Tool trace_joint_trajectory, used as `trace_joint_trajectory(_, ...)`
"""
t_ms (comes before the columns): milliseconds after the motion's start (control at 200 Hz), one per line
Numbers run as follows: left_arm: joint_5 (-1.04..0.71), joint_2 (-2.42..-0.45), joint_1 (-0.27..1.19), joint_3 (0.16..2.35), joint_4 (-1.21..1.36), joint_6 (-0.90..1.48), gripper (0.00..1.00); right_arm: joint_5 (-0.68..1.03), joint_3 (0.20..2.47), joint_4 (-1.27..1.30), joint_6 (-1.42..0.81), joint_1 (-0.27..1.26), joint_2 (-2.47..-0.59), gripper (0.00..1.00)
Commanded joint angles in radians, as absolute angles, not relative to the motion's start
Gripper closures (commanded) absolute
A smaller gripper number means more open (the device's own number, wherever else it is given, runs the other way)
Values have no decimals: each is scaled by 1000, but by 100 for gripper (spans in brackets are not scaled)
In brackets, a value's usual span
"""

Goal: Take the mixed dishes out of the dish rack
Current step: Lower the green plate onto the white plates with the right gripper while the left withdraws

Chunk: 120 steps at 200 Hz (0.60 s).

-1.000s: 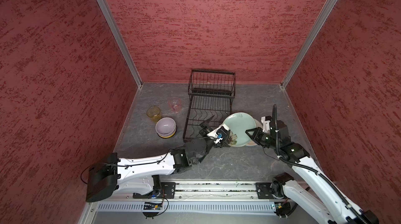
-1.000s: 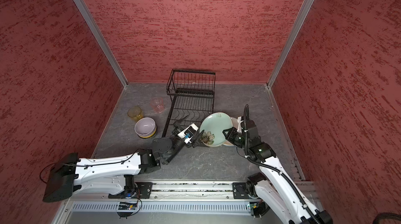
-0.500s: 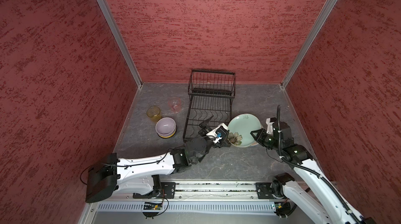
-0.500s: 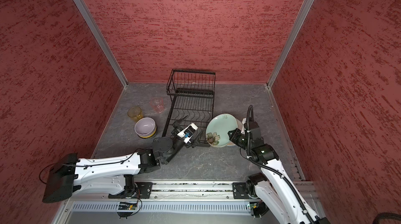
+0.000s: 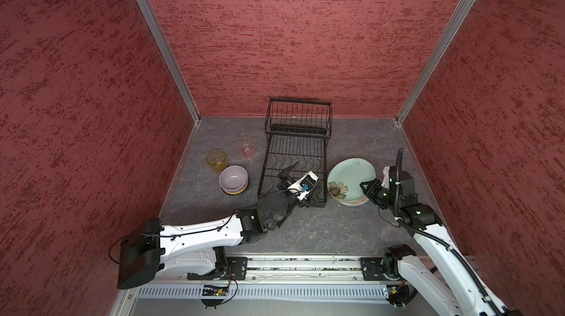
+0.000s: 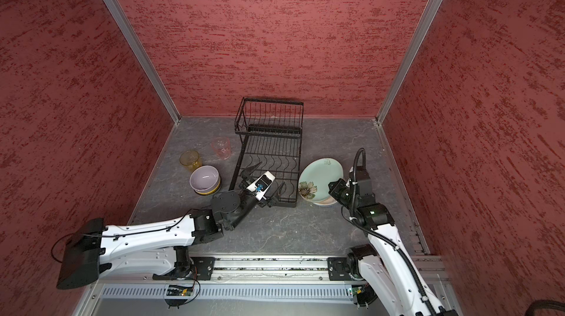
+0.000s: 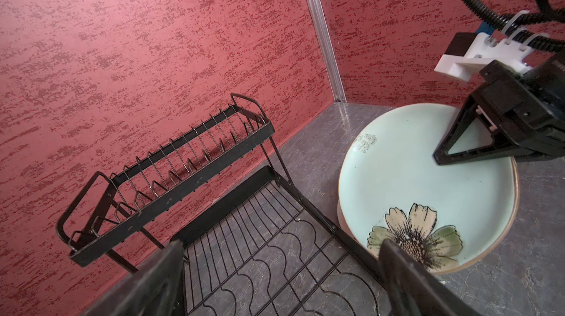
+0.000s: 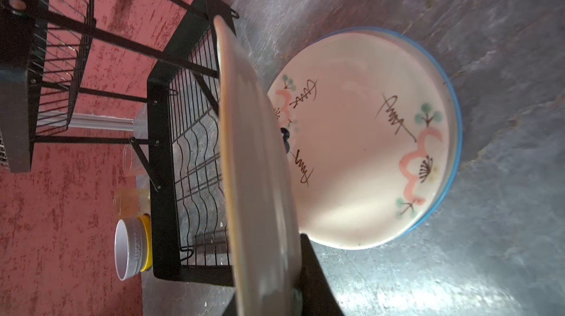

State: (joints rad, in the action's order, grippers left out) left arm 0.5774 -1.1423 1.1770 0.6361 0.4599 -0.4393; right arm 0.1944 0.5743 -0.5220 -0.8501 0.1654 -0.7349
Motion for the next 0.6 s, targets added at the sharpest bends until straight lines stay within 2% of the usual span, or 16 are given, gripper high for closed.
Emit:
trace_joint_trajectory(0,571,-1121,1169,624,441,-416,0,191,573,-396,-880,122,-710,100)
trace_joint_trajectory(596,572,-1117,1160,629,428,-409,0,402,447,-144,-899,2,-898,100)
